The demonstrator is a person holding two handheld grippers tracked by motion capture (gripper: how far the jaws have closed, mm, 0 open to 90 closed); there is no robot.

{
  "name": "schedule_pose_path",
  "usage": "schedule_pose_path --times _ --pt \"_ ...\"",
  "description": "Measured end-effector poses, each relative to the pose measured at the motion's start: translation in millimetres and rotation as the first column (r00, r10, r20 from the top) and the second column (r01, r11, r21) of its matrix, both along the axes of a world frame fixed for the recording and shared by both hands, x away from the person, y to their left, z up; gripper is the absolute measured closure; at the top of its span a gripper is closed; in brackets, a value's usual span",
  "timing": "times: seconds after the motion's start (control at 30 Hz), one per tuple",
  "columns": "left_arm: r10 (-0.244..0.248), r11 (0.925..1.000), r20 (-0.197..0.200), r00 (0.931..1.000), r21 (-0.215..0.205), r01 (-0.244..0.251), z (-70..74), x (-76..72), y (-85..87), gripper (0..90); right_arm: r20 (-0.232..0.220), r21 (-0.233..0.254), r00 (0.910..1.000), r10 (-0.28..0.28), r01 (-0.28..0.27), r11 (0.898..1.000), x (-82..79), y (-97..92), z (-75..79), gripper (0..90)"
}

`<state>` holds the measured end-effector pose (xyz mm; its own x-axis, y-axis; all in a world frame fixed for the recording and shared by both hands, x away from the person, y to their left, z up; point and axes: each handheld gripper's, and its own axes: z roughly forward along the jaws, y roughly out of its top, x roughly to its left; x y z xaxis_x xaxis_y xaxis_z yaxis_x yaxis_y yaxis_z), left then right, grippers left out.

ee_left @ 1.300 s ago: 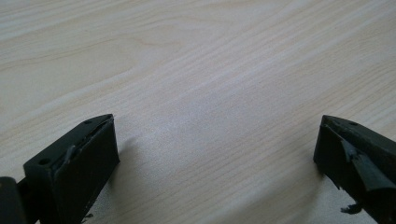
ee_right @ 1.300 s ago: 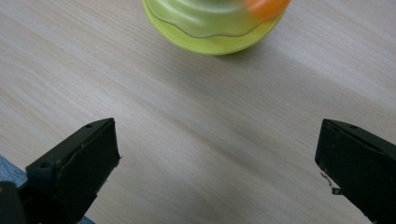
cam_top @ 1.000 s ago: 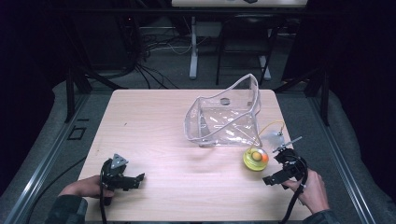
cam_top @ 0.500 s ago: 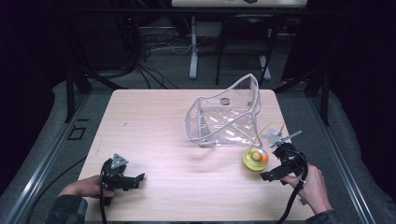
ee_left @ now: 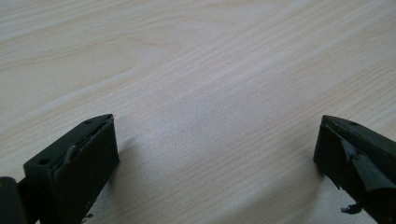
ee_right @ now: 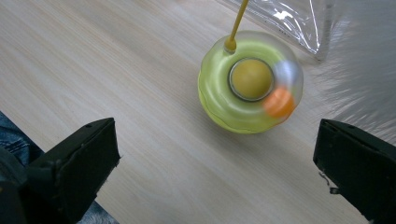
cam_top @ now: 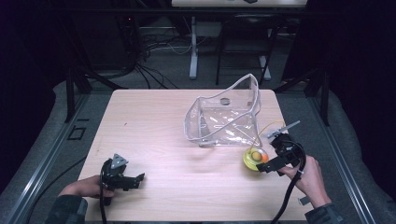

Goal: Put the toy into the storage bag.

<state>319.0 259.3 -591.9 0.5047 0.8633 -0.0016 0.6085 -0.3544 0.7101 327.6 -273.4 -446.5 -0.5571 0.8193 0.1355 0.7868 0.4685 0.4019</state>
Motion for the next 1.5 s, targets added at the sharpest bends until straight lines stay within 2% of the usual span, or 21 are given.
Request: schedule_pose_path --times 0.07,0.1,0.2,0.23,0.27,0.4,0.67,0.73,0.77,0.8,0.97,1.07,1.17,1.2,1.3,1.37,1.5 --pt "0.000 1.0000 0.000 1.0000 0.000 0.000 0.0 0.0 0.0 0.0 -0.006 -0.024 1.0000 0.004 -0.004 1.000 2.1 -2.2 2.6 0.0" --pt "0.000 1.0000 0.000 1.0000 0.000 0.000 0.0 0.0 0.0 0.0 -0.003 -0.004 1.0000 -0.002 0.002 1.000 3.0 -3.4 4.2 0.0" --pt "0.000 1.0000 0.000 1.0000 -0.001 0.000 -0.1 0.0 0.0 0.0 0.019 -0.004 0.9997 -0.013 0.013 1.000 5.3 -7.8 10.1 0.0" --pt "0.001 1.0000 0.000 1.0000 -0.002 -0.001 -0.1 0.0 -0.1 0.0 0.023 0.014 0.9995 -0.020 0.020 1.000 5.7 -8.2 11.5 0.0" --pt "0.000 1.0000 0.000 1.0000 -0.001 0.000 -0.1 0.0 0.0 0.0 0.030 0.000 0.9994 -0.018 0.018 1.000 6.5 -9.3 13.6 0.0" --pt "0.000 1.0000 0.000 1.0000 -0.002 0.000 -0.1 0.0 -0.1 0.0 0.065 0.025 0.9970 -0.043 0.042 0.999 9.5 -13.2 19.7 0.0" --pt "0.000 1.0000 0.000 1.0000 -0.001 0.000 -0.1 0.0 0.0 0.0 0.079 0.030 0.9955 -0.052 0.050 0.998 18.7 -24.1 33.1 0.0" --pt "0.000 1.0000 0.000 1.0000 -0.002 0.000 -0.1 0.0 0.0 0.0 0.088 0.039 0.9945 -0.058 0.055 0.998 20.8 -26.7 38.6 0.0" --pt "0.000 1.0000 0.000 1.0000 -0.001 0.000 -0.1 0.0 0.0 0.0 0.100 0.059 0.9930 -0.063 0.057 0.997 21.8 -26.9 40.6 0.0" --pt "0.000 1.0000 0.000 1.0000 -0.001 0.000 -0.1 0.0 0.0 0.0 0.095 0.032 0.9942 -0.051 0.048 0.998 23.1 -28.2 44.5 0.0" --pt "0.002 1.0000 0.002 1.0000 -0.001 -0.002 -0.2 0.0 -0.2 0.0 0.107 0.034 0.9922 -0.063 0.060 0.998 30.6 -30.0 59.2 1.5" --pt "0.002 1.0000 0.002 1.0000 -0.001 -0.002 -0.2 0.0 -0.1 0.0 0.112 0.017 0.9924 -0.052 0.050 0.999 36.4 -29.7 68.6 1.5" --pt "0.002 1.0000 0.002 1.0000 -0.001 -0.002 -0.2 0.0 -0.2 0.0 0.112 0.032 0.9924 -0.052 0.048 0.998 40.7 -28.4 73.3 1.5" --pt "0.002 1.0000 0.002 1.0000 -0.001 -0.002 -0.2 0.0 -0.2 0.0 0.110 0.046 0.9926 -0.051 0.046 0.998 45.2 -26.5 77.6 2.1" --pt "0.002 1.0000 0.002 1.0000 -0.001 -0.002 -0.2 0.0 -0.1 0.0 0.107 0.035 0.9932 -0.047 0.043 0.998 50.1 -24.4 81.8 4.1" --pt "0.002 1.0000 0.002 1.0000 -0.001 -0.002 -0.2 -0.1 -0.2 0.0 0.098 0.047 0.9946 -0.034 0.029 0.998 56.4 -19.6 86.2 9.3" --pt "0.002 1.0000 0.002 1.0000 -0.001 -0.002 -0.2 0.0 -0.1 0.0 0.081 0.027 0.9965 -0.020 0.018 0.999 62.9 -12.0 87.3 18.2"
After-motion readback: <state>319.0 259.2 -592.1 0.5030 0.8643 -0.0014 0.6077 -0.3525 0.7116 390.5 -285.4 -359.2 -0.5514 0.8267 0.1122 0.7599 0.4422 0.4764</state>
